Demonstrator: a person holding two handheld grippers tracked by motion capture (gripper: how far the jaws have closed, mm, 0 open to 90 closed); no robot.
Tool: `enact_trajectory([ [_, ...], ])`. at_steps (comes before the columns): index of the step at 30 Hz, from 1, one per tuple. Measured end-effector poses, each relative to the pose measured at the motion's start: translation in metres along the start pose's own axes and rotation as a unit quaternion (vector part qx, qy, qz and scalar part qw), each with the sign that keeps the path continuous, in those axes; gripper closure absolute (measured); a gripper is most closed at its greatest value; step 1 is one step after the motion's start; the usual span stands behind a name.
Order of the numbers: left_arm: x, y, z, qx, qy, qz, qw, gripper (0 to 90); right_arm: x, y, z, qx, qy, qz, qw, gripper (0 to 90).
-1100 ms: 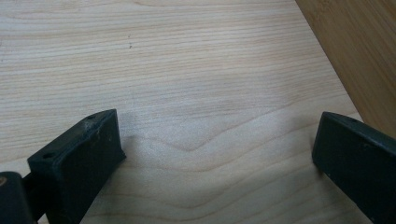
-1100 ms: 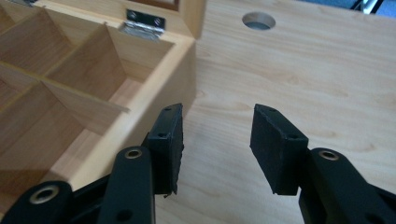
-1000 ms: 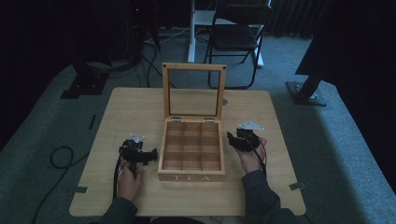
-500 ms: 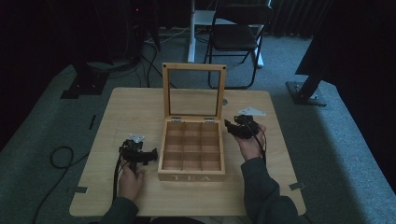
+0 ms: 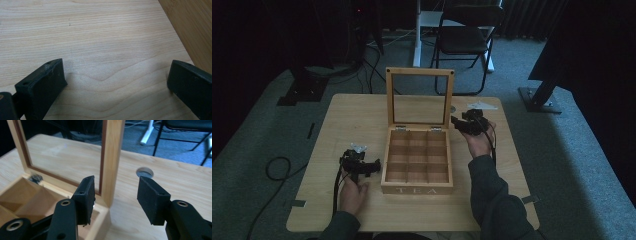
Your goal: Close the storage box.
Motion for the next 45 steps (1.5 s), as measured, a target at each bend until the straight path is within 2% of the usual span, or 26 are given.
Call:
enact_trajectory([
  [5,0.000,0.000,0.000,0.000,0.000,0.000,1.0000,1.5,0.002,-0.008,-0.004,0.000,0.000,0.005,1.0000,42.1],
  [7,0.000,0.000,0.000,-0.001,-0.001,0.001,1.0000,1.5,0.005,-0.013,-0.009,0.002,-0.007,0.019,0.9998,38.5],
  [17,0.000,0.000,0.000,0.000,0.000,0.000,1.0000,1.5,0.009,-0.028,-0.024,0.004,-0.021,0.015,0.9997,40.7],
  [20,0.000,0.000,0.000,0.000,0.000,0.000,1.0000,1.6,0.011,-0.039,-0.032,0.006,-0.025,0.028,0.9993,41.6],
  [28,0.000,0.000,0.000,0.000,0.000,0.000,1.0000,1.6,0.014,-0.058,-0.043,-0.004,-0.048,0.011,0.9988,40.8],
  [29,0.000,0.000,0.000,0.000,0.000,0.000,1.0000,1.6,0.014,-0.064,-0.044,-0.008,-0.054,0.001,0.9985,40.8],
  [31,0.000,0.000,0.000,0.000,-0.002,0.002,1.0000,1.6,0.014,-0.066,-0.045,-0.008,-0.059,-0.002,0.9982,40.7],
  [33,0.000,0.000,0.000,0.000,-0.002,0.002,1.0000,1.6,0.015,-0.071,-0.048,-0.007,-0.055,0.006,0.9984,40.7],
  [39,0.000,0.000,0.000,0.001,-0.002,0.002,1.0000,1.6,0.013,-0.075,-0.054,0.001,-0.051,-0.002,0.9987,40.0],
  [43,0.000,0.000,0.000,0.001,-0.002,0.003,1.0000,1.6,0.013,-0.081,-0.055,-0.001,-0.058,0.008,0.9983,44.1],
  [44,0.000,0.000,0.000,0.001,-0.002,0.003,1.0000,1.6,0.014,-0.081,-0.055,0.004,-0.069,0.007,0.9976,46.3],
  [45,0.000,0.000,0.000,0.001,-0.003,0.003,1.0000,1.6,0.014,-0.081,-0.055,0.004,-0.069,0.007,0.9976,46.3],
])
Point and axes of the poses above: each handheld gripper's, and its own axes: z roughly backward along the jaws, y roughly out of its underside, x roughly to its left, the point moved 8 cm from there along -z, roughly forward along the jaws, and after that the axes turned 9 degrees about -z, right-handed, at the moved point
